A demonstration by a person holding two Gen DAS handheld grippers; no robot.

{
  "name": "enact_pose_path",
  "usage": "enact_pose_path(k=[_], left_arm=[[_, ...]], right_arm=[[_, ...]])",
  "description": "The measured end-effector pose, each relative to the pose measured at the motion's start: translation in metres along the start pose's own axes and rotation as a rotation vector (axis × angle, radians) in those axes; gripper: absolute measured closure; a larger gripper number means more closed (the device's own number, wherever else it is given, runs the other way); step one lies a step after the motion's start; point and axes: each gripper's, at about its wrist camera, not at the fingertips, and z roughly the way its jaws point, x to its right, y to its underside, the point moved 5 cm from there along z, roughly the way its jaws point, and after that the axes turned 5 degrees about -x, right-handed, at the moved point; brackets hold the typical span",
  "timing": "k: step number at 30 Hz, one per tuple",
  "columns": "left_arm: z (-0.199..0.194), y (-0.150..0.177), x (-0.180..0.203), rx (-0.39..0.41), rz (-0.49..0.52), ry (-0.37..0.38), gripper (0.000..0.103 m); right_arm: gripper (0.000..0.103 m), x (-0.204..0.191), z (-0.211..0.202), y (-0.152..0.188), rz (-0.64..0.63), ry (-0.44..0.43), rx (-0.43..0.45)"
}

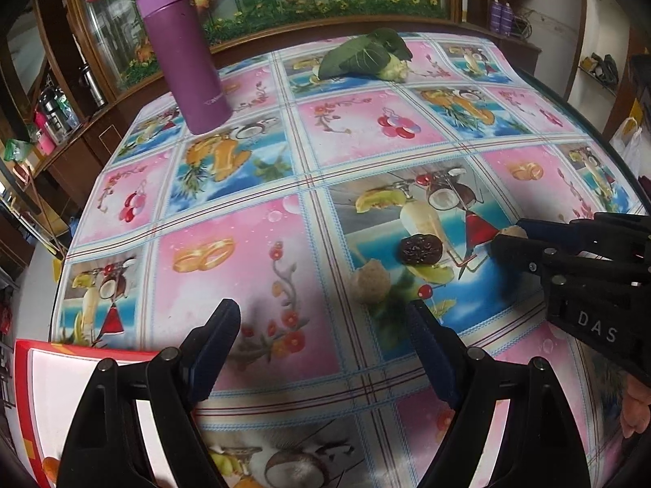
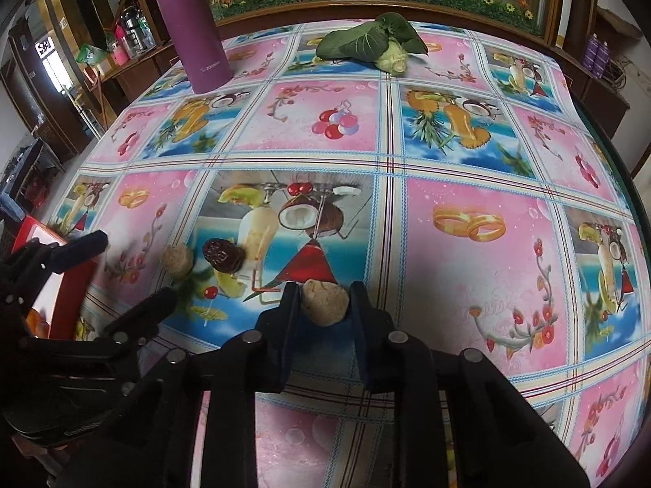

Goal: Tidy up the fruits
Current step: 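Grasp a pale cake piece with the right tool while the left tool grasps a brown cake piece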

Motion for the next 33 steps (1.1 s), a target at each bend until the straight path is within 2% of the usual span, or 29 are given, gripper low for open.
enact_pose_path(k=[5,8,13,15,21,27,33], left_arm=[[0.008,-0.007,0.004,-0.01,0.001,0.002,0.022],[0.011,-0.009,0.005,-0.008,-0.004,0.015,0.028],[0.01,-0.012,0.013,0.001,0.008,0.042,0.048],[0.009,-0.011,0.016,0.004,0.02,0.06,0.06],[0.008,-0.012,0.024,0.0,0.03,0.104,0.083],[0.003,-0.008,0.023,0.002,0.012,0.089,0.083],[-0.024,-0.004,0.011,0.058,-0.034,0.039,0.083]], right_arm=[[0.076,0.002,0.0,0.0,0.014,-0.002,0.001],[0.076,0.003,0.0,0.0,0.024,-0.008,0.0],[0.076,0.002,0.0,0.0,0.028,-0.007,-0.001],[0.076,0.003,0.0,0.0,0.033,-0.011,-0.003],[0.076,0.002,-0.001,0.0,0.039,-0.016,-0.001],[0.076,0.003,-0.004,0.0,0.043,-0.02,0.006],[0.076,0.003,-0.008,-0.001,0.045,-0.021,0.02]])
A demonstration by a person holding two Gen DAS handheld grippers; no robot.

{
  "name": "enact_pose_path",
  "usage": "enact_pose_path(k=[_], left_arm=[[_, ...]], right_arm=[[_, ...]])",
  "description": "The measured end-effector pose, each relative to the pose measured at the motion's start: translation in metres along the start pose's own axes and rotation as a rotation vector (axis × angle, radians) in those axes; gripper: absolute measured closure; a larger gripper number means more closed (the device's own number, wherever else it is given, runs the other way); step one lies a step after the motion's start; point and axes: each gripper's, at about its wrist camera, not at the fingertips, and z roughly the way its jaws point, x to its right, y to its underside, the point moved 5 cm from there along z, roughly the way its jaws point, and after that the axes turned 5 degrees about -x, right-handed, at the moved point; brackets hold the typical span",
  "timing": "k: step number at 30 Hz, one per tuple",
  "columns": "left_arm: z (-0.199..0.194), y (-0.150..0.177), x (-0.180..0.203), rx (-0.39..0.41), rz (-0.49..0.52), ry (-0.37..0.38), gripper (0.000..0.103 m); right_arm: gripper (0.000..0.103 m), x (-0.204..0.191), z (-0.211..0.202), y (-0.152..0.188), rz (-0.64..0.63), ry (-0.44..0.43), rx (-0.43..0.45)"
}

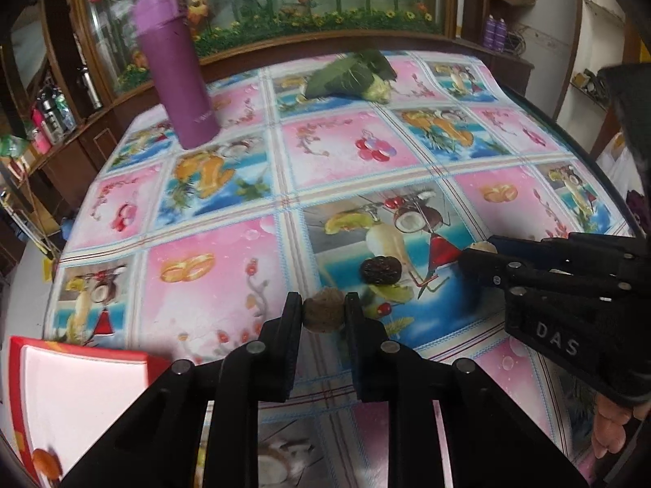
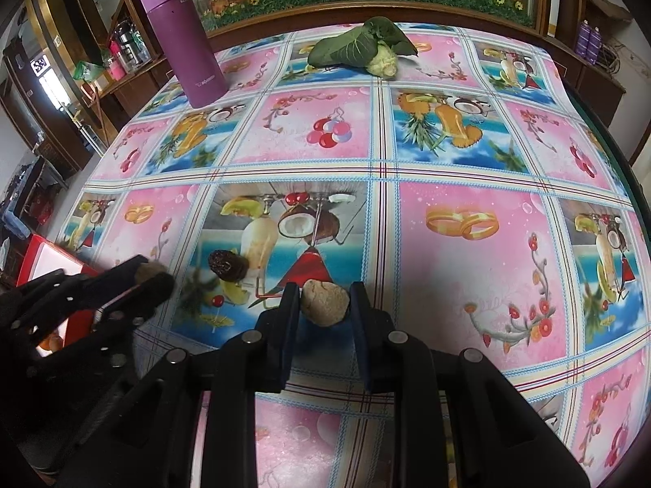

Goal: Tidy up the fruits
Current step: 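Grasp a pale cake piece with the right tool while the left tool grasps a brown cake piece, then carry the pale cake piece and brown cake piece over the white tray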

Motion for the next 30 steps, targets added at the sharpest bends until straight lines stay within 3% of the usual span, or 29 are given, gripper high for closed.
enact_pose_path(k=[12,30], left_arm=[[-0.079,0.022,-0.032,0.177,-0.067,-0.134,0.083],[-0.123,0.079,-0.093,0.203,-0.226,-0.169,0.083]], right_arm=[[0.076,-0.019,-0.016,-0.001,-0.034,-0.047,0.087],[0.076,-0.034,-0.022,0.006,-0.026,-0.051,0.193]])
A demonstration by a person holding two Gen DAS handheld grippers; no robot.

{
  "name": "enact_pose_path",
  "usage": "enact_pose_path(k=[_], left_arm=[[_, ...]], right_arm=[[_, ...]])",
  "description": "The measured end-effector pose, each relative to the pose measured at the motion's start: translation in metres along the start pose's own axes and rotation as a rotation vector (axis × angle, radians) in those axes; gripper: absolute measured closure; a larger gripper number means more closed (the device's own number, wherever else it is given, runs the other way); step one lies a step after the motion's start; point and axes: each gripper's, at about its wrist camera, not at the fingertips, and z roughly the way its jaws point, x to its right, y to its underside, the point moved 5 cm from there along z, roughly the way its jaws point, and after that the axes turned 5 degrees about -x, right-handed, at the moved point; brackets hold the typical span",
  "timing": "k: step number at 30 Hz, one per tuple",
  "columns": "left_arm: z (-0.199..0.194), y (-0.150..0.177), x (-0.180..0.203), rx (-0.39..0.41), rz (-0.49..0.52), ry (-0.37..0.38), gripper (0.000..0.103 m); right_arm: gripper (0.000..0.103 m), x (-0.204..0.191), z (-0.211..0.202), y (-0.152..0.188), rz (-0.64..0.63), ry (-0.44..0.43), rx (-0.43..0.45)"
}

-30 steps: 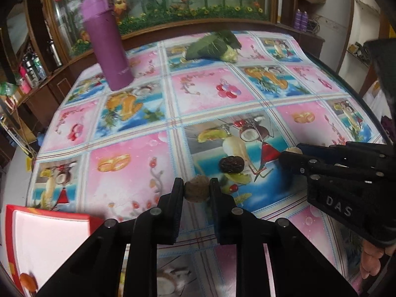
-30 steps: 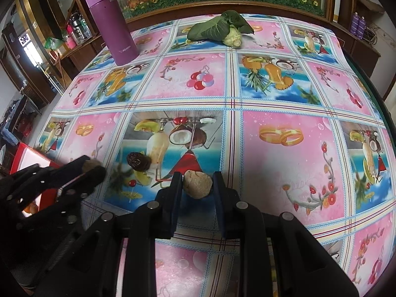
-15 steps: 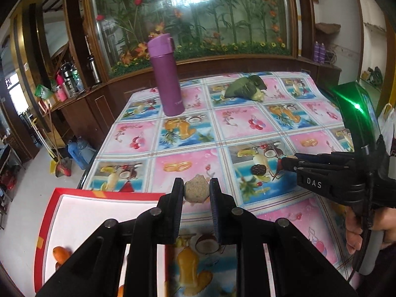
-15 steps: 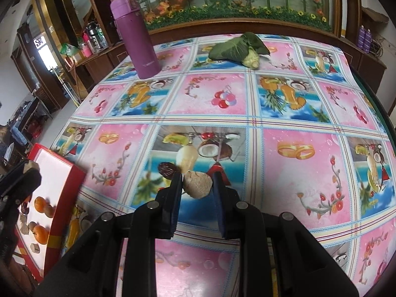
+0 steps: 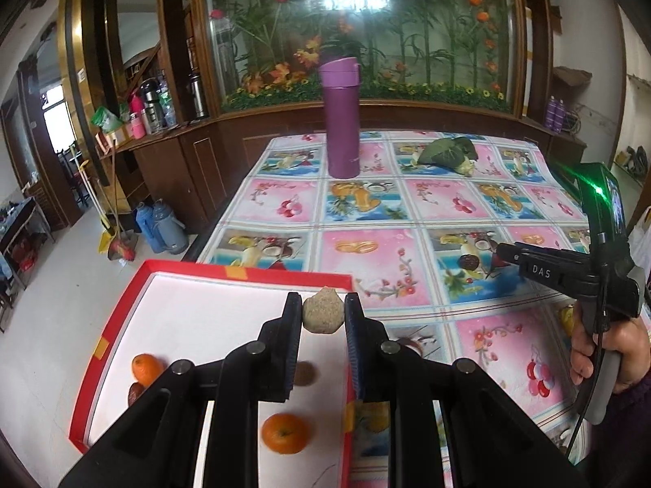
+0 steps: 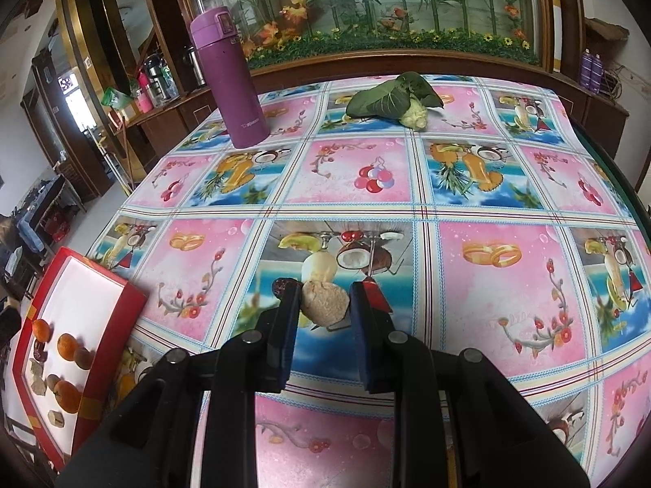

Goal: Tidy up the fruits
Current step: 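Carry the pale cake piece and brown cake piece over the white tray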

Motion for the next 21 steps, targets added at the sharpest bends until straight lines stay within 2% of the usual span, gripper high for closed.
enact_pose_path(k=[5,8,16,21], left_arm=[[-0.005,0.013,-0.027,-0.003,-0.052,-0.008,0.083],[-0.005,0.021,-0.045,-0.01,-0.083,-0.014,0.083],[-0.001,0.035,-0.086,-0.025,-0.144,-0.043,0.083],[0.003,0.044,-0.105,-0.041,-0.173,-0.056,0.083]], right_arm=[[0.076,-0.007,0.002,0.009,0.021,-0.025,-0.013],[0.076,-0.022,-0.002,0.018,0.029,-0.081,-0.017],[0.076,-0.092,-0.026,0.034,-0.003,-0.254,0.044],[0.076,-0.146,-0.029,0.043,-0.063,-0.357,0.026]])
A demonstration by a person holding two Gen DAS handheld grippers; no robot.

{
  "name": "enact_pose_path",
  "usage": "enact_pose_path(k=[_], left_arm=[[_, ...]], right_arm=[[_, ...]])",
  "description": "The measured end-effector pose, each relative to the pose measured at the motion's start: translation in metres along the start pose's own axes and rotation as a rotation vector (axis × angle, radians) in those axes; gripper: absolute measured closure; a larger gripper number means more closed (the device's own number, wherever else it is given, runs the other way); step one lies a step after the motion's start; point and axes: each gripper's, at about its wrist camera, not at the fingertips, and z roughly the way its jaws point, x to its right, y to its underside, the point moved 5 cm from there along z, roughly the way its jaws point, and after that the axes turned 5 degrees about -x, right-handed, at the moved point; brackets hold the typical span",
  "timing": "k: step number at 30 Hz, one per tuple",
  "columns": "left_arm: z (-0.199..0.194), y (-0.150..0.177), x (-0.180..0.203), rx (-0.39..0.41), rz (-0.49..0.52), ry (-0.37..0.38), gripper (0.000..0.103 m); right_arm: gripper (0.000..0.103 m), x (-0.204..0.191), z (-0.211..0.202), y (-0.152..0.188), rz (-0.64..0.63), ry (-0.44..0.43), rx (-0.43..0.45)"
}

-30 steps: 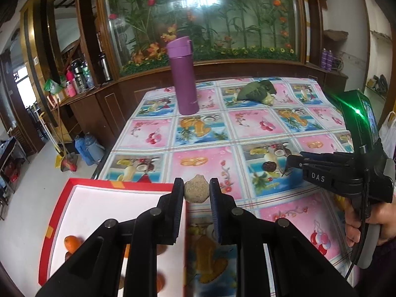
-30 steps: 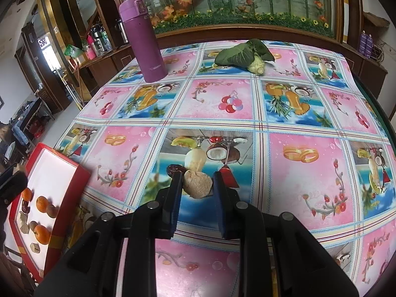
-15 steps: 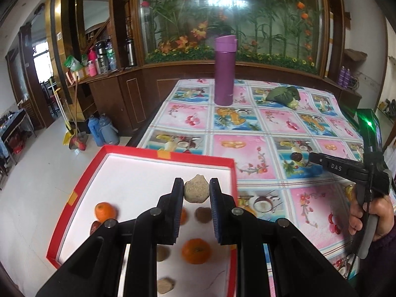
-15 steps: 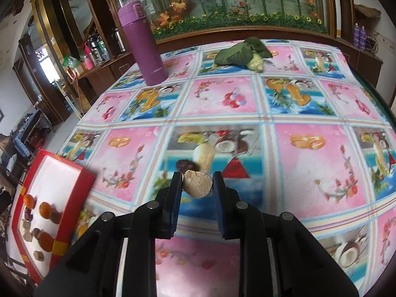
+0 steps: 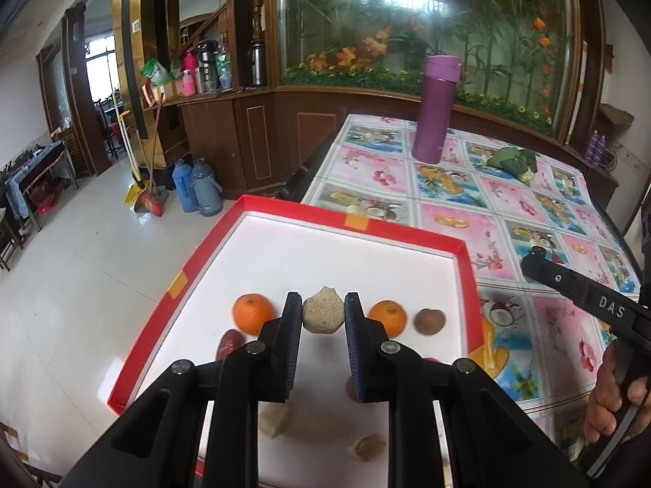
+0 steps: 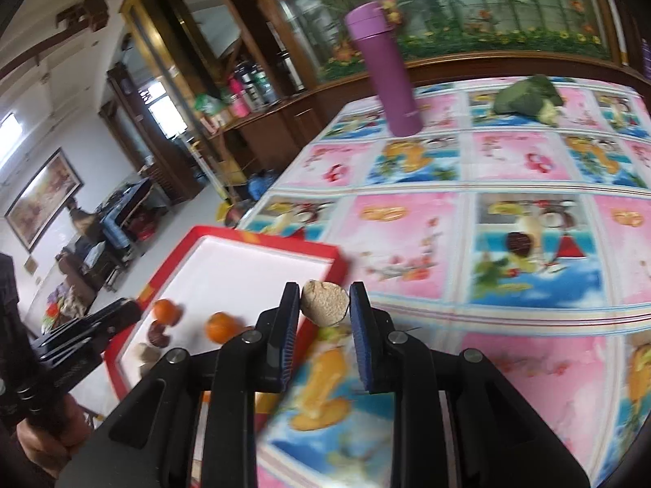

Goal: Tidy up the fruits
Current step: 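Carry the pale cake piece and brown cake piece over the white tray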

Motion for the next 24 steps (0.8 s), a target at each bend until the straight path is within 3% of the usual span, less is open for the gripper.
enact_pose_path(k=[12,24], left_arm=[[0.012,0.009,-0.031,-0.026,-0.056,-0.024,0.083],[0.021,0.015,-0.045,-0.042,-0.083,-0.045,0.083]], right_arm=[[0.076,-0.089,0.02,0.035,-0.151,-0.122,-0.099],[0.076,-0.116,0.038,0.06,-0.202,-0.128,-0.163]])
